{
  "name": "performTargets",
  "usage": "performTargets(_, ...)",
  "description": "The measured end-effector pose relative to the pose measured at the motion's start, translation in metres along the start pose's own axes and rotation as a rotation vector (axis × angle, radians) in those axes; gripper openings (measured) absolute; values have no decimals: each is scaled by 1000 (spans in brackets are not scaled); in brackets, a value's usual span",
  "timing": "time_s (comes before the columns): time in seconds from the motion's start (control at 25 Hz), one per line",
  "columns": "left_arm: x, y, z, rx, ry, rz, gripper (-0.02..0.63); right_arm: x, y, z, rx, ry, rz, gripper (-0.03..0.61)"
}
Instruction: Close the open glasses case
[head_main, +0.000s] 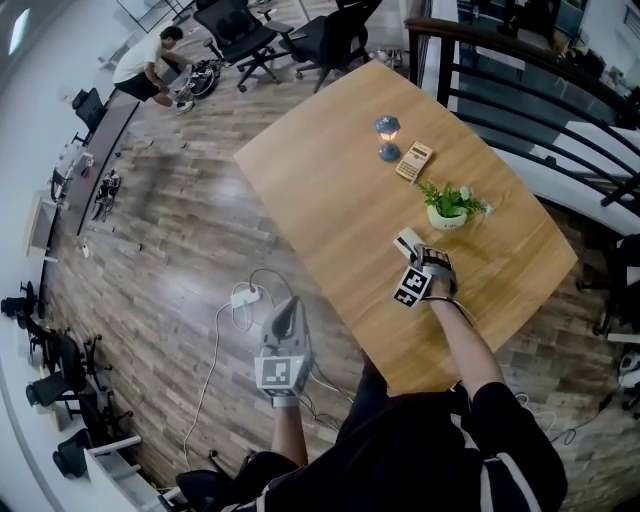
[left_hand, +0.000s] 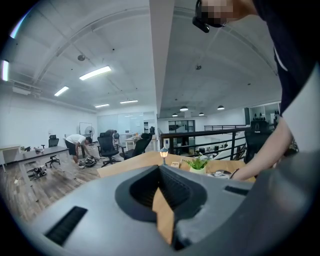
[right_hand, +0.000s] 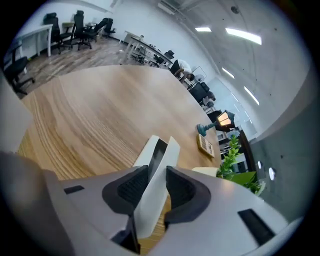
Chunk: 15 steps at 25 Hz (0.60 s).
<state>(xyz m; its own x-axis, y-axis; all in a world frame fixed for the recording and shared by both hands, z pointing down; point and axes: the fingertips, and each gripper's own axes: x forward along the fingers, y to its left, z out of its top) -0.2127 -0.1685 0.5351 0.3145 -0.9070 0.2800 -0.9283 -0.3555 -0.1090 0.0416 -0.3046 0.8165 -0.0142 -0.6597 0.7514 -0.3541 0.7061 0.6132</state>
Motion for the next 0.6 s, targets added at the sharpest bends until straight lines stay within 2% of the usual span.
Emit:
performTargets(0.12, 1, -2, 0, 0, -1, -8, 0, -3, 14, 8, 80, -38, 168, 159)
performTargets(0.16, 2, -3, 1, -1, -3, -10, 0, -3, 18, 10, 116, -49, 211, 132)
performTargets(0.28, 3, -4, 4, -2, -3, -10, 0, 1, 15, 10, 279, -71, 237, 101)
performTargets(0.36, 2, -6, 4, 1, 2, -12, 0, 5, 7, 4, 428, -73, 253, 33)
performTargets(0.4, 0, -6, 3, 3, 5, -12, 0, 6, 6, 2, 487, -67, 275, 20)
performTargets(0.44, -2, -7, 1, 3, 8, -10, 0, 6, 6, 0, 509, -56, 293, 15)
performTargets(0.6, -6, -8, -1, -3, 7, -5, 0, 6, 11, 2, 404, -18, 289, 15)
